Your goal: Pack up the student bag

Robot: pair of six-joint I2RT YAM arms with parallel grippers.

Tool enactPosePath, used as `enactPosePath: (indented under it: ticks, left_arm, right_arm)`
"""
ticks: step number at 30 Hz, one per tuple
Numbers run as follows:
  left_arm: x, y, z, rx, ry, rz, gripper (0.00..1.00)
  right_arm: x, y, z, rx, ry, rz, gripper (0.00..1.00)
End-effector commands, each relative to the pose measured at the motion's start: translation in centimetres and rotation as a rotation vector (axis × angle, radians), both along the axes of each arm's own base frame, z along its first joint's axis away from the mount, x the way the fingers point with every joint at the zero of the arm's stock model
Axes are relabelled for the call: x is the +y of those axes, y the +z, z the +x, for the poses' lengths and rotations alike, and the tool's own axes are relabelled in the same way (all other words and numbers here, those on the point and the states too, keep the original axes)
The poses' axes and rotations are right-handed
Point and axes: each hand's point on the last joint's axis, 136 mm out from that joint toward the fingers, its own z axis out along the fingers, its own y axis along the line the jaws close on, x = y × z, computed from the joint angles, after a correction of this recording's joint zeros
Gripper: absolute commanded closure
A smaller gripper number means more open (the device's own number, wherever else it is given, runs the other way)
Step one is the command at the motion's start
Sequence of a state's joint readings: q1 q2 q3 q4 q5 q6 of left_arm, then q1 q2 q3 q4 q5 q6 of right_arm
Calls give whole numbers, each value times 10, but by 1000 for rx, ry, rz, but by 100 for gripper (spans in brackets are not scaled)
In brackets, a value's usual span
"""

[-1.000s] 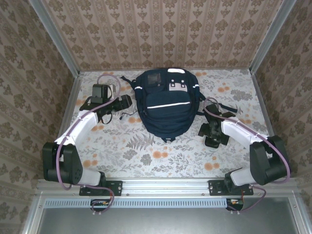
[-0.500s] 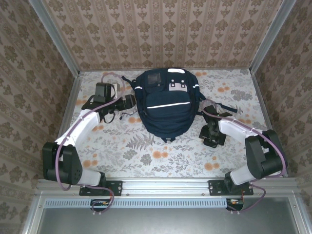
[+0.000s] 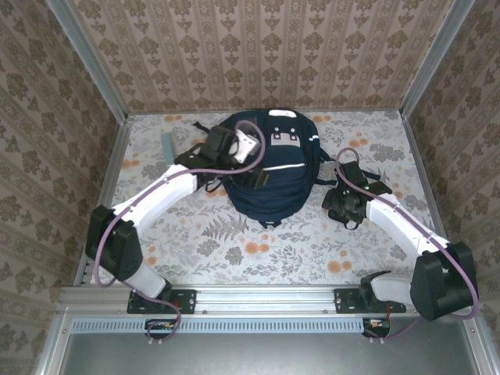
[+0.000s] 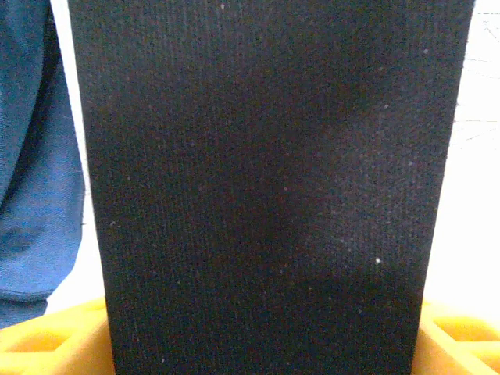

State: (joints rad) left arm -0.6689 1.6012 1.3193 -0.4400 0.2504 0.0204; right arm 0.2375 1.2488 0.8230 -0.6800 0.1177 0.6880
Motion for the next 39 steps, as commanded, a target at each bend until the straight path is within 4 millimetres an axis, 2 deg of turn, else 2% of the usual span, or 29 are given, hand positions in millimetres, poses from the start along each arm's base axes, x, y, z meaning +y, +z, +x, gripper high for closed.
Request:
enactPosePath:
  ticks: [1, 6, 10, 11, 13, 19, 28, 30, 33, 35, 39]
  left_arm:
    - [-16, -20, -6, -51, -195, 144, 7]
    - [-36, -46, 3, -59, -303, 264, 16]
    - [-44, -67, 13, -34, -353, 328, 39]
    - [-46, -71, 14, -22, -369, 343, 42]
    - [-48, -77, 11, 4, -407, 349, 43]
    - [-57, -82, 1, 23, -495, 313, 36]
    - [-50, -97, 15, -55, -520, 443, 40]
    - [-47, -101, 18, -75, -523, 488, 44]
    - [-46, -101, 25, -111, -512, 528, 59]
    - [-47, -96, 27, -132, -506, 531, 71]
    - [-53, -76, 27, -198, -503, 479, 84]
  right_arm:
    - [5, 13, 6, -46, 15, 41, 25]
    - [7, 11, 5, -58, 8, 79, 25]
    - [9, 8, 6, -61, 6, 96, 25]
    - [10, 7, 7, -59, 6, 102, 25]
    - [12, 6, 8, -54, 10, 112, 25]
    - [16, 2, 9, -43, 19, 130, 26]
    - [19, 1, 10, -44, 16, 149, 26]
    - [19, 2, 10, -46, 14, 154, 26]
    - [21, 3, 11, -48, 13, 162, 26]
    - [21, 3, 11, -48, 11, 165, 26]
    - [21, 5, 10, -49, 10, 165, 26]
